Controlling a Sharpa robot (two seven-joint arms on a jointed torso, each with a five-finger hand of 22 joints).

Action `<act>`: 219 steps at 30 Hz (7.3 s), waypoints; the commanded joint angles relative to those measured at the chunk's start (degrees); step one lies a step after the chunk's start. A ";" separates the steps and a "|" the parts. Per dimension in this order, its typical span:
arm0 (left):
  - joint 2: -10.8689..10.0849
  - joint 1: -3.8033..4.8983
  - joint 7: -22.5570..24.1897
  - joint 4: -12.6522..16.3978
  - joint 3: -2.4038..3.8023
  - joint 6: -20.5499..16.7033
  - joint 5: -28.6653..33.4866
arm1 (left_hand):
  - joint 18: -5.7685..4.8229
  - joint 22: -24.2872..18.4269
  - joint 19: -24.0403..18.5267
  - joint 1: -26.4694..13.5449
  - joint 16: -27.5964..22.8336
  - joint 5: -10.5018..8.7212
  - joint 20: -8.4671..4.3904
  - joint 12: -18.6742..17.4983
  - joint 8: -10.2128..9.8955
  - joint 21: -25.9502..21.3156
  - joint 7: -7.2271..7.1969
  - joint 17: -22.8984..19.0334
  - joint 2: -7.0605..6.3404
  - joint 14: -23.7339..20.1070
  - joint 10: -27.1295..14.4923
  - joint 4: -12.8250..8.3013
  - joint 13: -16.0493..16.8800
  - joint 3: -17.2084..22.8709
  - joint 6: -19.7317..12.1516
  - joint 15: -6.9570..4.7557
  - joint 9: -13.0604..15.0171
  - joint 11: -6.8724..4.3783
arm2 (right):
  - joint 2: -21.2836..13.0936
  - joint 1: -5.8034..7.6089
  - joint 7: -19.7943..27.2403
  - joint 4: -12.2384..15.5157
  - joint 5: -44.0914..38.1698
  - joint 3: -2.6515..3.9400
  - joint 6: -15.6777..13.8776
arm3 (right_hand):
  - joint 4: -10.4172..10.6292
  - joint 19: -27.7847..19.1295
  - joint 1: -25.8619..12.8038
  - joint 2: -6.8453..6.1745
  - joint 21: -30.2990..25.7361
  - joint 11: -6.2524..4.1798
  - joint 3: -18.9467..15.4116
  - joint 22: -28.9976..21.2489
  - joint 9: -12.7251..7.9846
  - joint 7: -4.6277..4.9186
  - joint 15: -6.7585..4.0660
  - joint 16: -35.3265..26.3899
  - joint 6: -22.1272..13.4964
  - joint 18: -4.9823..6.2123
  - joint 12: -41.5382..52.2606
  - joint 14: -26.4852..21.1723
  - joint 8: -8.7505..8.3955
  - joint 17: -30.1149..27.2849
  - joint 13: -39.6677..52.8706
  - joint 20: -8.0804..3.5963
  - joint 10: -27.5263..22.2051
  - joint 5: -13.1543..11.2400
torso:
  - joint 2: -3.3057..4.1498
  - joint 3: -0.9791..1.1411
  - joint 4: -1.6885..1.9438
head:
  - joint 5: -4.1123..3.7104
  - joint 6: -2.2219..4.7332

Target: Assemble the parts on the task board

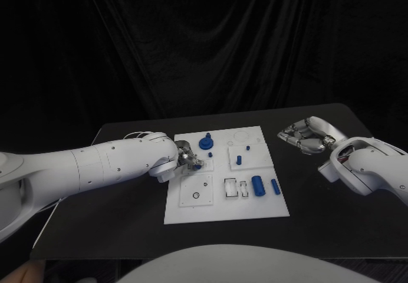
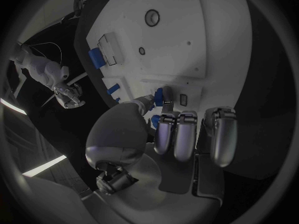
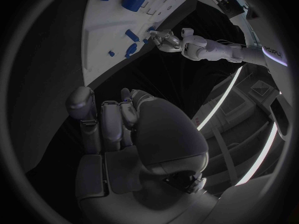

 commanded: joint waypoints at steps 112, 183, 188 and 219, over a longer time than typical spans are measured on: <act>0.72 -0.67 2.60 -2.69 -0.20 2.79 0.23 | 0.83 8.70 -0.55 3.14 0.37 6.34 0.53 0.21 -3.22 -1.76 0.47 15.10 5.31 6.06 6.05 1.44 15.09 -14.24 -1.15 0.39 8.01 0.55 | 0.06 -0.64 -2.14 -0.34 -0.01 0.05 1.44 | 0.33 -0.50 -0.06 -0.65 -0.94 0.12 0.33 6.23 -0.16 0.31 -0.03 -0.44 -0.37 1.25 -0.31 -0.40 -0.41 -0.26 -0.29 0.22 -0.54 0.66 | 0.00 0.01 0.03 | 0.61 -0.01; -0.75 -1.04 4.82 -0.28 -0.20 -2.34 0.23 | 0.65 9.73 0.13 7.73 0.37 12.69 -0.29 0.21 -3.69 -1.65 -0.64 15.10 1.67 6.06 6.05 -4.22 15.09 -3.79 1.17 -0.49 9.05 -0.47 | 0.08 -0.66 -4.08 -0.51 -0.01 0.05 3.13 | -1.53 -1.36 1.42 -1.31 -3.28 0.15 2.28 5.72 -0.10 0.40 -0.04 -1.80 -0.25 1.62 -1.39 -1.41 -0.20 -1.83 -1.98 0.18 -2.12 4.11 | 0.01 -0.01 0.02 | 0.59 -0.01; -2.31 -1.04 6.40 2.03 -0.20 -7.35 0.23 | 0.68 9.68 0.07 7.77 0.37 12.61 -0.33 0.21 -3.64 -1.73 -0.66 15.10 1.42 6.06 6.05 -4.42 15.09 -3.28 1.16 -0.53 9.16 -0.51 | 0.04 -0.66 -4.15 -0.53 -0.01 0.05 3.12 | -1.56 -1.48 1.41 -1.34 -3.53 0.16 2.32 5.66 -0.10 0.42 -0.04 -1.91 -0.28 1.67 -1.47 -1.49 -0.21 -1.94 -2.10 0.18 -2.23 4.20 | 0.00 -0.01 0.03 | 0.54 -0.01; -6.70 -7.08 20.02 7.99 -0.21 -34.94 -4.26 | 0.73 9.68 -0.07 7.70 0.37 10.30 -0.39 0.21 -2.98 -2.00 -0.62 15.10 0.22 6.06 6.05 -2.97 15.09 -0.48 0.93 -0.55 10.30 -0.49 | -0.46 -0.66 -4.31 -0.25 -0.01 0.05 2.49 | -1.62 -1.61 1.39 -1.46 -3.84 0.20 2.44 5.58 -0.12 0.46 -0.01 -2.22 -0.39 1.71 -1.65 -1.71 -0.26 -2.27 -2.35 0.20 -2.45 4.46 | -0.09 0.04 0.00 | 0.35 -0.01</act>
